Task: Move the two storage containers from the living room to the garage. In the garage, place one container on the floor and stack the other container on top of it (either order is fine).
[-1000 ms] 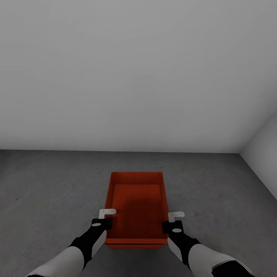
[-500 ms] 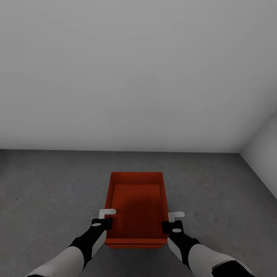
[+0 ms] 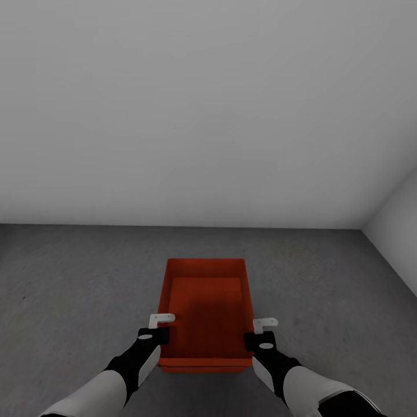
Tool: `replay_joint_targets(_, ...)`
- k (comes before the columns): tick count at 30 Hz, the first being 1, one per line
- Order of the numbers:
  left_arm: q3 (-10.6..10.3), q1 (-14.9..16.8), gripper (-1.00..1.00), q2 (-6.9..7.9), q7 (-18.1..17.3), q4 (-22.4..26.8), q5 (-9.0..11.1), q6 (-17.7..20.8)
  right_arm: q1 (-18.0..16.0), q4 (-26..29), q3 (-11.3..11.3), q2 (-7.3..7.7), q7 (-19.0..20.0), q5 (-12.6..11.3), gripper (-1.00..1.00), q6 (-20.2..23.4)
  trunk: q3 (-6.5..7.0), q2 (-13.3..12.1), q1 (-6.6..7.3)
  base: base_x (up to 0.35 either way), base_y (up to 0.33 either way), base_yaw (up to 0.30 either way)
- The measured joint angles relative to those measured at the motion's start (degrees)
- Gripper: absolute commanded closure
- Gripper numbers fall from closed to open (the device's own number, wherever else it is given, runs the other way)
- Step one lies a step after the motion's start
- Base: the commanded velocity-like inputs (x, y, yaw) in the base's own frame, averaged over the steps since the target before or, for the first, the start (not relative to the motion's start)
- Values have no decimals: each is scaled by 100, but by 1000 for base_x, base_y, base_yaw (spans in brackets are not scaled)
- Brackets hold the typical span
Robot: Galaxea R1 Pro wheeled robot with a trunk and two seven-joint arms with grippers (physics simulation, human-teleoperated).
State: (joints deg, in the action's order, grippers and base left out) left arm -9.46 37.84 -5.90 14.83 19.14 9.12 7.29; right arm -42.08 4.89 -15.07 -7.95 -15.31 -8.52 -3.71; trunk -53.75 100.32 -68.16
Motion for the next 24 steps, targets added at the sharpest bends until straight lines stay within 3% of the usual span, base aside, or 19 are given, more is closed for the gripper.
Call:
replay_joint_targets(3, 55, 0, 100, 0, 24, 142, 1, 210, -100, -15, -69, -5, 6, -55, 100, 171, -36, 83, -43, 0, 0, 0)
replay_joint_targets(24, 48, 0, 100, 6, 33, 154, 17, 225, -105, -16, -7, -3, 43, 9, 100, 165, -36, 82, -43, 0, 0, 0)
